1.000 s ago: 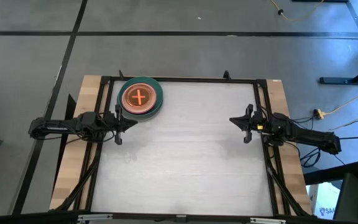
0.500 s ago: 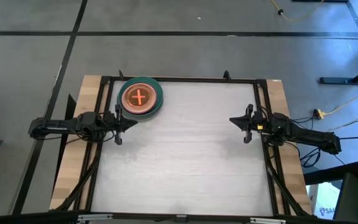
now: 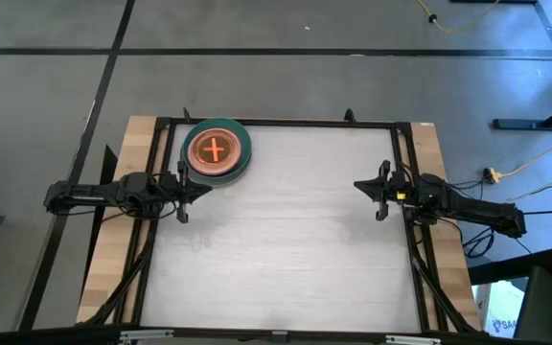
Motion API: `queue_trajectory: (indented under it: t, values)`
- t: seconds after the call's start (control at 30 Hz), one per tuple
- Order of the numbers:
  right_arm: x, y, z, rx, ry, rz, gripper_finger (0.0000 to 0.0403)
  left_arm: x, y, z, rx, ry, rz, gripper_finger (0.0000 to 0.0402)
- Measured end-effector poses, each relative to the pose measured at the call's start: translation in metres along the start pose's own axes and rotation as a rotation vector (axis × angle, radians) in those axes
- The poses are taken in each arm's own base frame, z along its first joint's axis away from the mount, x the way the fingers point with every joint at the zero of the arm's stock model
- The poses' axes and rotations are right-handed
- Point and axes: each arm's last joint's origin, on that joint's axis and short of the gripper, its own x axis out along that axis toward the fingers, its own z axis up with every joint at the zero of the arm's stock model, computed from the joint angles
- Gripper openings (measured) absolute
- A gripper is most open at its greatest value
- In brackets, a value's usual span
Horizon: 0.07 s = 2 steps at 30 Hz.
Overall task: Stack plastic plates
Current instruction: Return to Home Position
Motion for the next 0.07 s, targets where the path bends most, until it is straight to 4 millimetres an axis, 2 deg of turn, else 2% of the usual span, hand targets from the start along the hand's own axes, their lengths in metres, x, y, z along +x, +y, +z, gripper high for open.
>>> queue_trajectory:
  t: [0.07]
  values:
    - [0.0,0.0,0.0,0.0,0.0,0.0,0.0001,0.0,0.0,0.0,0.0,0.0,0.0,0.0]
